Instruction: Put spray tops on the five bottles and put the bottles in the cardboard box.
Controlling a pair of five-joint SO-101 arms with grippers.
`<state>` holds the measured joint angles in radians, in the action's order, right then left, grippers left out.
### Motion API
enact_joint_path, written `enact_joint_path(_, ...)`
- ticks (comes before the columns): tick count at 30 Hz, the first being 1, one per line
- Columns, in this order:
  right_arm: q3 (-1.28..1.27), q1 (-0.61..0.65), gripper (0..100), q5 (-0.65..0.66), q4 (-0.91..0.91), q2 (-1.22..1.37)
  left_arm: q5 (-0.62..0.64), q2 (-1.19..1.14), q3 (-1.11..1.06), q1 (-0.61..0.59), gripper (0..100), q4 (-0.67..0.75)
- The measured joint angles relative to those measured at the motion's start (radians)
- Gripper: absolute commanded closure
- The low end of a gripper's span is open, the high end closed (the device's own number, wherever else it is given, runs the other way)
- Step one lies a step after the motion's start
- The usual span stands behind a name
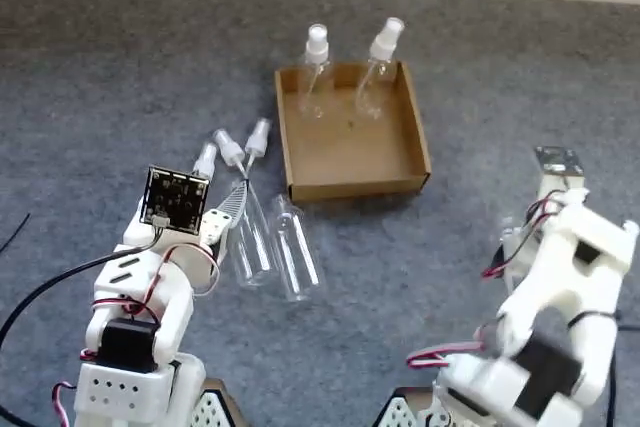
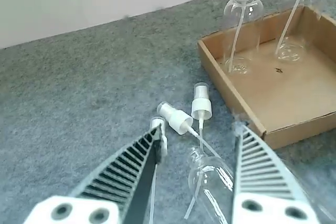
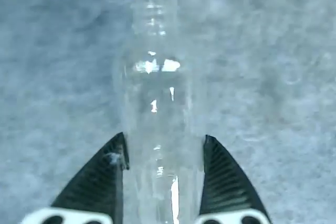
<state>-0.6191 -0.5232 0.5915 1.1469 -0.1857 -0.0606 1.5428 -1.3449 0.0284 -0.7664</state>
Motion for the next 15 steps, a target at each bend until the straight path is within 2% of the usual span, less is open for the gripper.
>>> enact_joint_path(5, 0.189, -0.038, 99.5, 0.003, -0.005, 0.230, 0.000, 0.000, 0.000, 0.000, 79, 0.000)
enact_joint_path(9, 0.264, -0.040, 98.8, 0.057, -0.005, 0.304, 0.000, 0.000, 0.000, 0.000, 79, 0.000)
enact_joint_path(15, 0.276, -0.040, 83.0, 0.075, -0.005, 0.331, 0.000, 0.000, 0.000, 0.000, 79, 0.000)
